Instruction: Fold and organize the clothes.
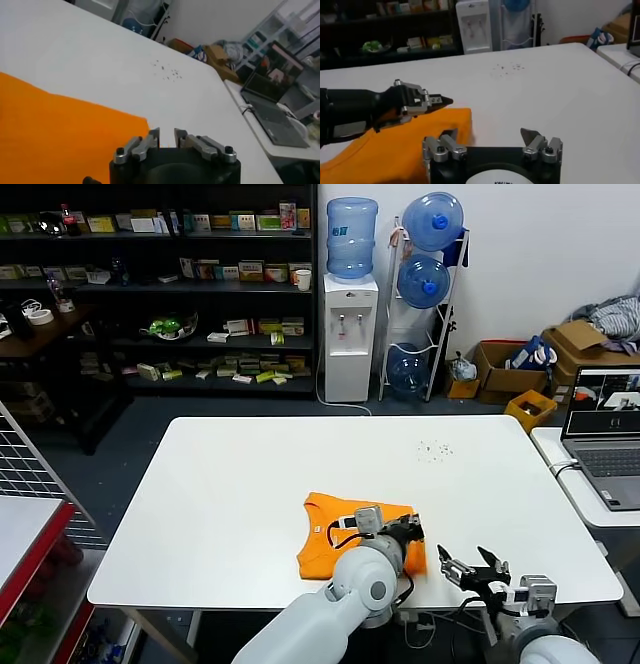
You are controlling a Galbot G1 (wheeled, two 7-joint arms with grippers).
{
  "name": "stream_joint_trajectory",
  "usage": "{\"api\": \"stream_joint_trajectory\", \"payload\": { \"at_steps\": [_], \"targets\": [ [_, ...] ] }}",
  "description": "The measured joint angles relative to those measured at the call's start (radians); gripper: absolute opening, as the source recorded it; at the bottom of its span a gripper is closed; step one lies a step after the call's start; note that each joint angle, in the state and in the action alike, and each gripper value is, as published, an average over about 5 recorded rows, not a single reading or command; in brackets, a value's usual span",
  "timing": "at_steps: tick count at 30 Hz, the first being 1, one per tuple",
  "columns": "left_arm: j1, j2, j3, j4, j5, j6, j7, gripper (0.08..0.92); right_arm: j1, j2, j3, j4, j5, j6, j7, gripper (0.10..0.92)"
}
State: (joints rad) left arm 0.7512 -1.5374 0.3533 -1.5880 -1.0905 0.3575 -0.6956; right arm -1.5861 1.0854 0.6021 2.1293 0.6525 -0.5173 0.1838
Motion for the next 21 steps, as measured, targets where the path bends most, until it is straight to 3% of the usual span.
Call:
{"api": "stream_joint_trajectory", "payload": {
  "at_steps": [5, 9, 17, 21],
  "targets": [
    [0.068, 0.054, -0.047, -0.101, 0.046, -0.014, 0.051, 0.475, -0.074, -0.057, 0.067, 0.028, -0.007, 0.065, -0.064, 0.823],
    [0.184, 0.141, -0.137, -0.191, 0.145, -0.068, 0.151, 0.588, -0.124, -0.090, 0.127, 0.023, -0.019, 0.153, -0.119, 0.823],
    [0.495, 0.244, -0.433, -0.274, 0.424, -0.346, 0.445, 0.798, -0.103, -0.084, 0.184, -0.096, -0.040, 0.389, -0.248, 0.823],
    [0.626, 0.245, -0.583, -0.279, 0.521, -0.507, 0.581, 0.821, -0.079, -0.045, 0.210, -0.157, -0.070, 0.492, -0.307, 0.823]
  ]
}}
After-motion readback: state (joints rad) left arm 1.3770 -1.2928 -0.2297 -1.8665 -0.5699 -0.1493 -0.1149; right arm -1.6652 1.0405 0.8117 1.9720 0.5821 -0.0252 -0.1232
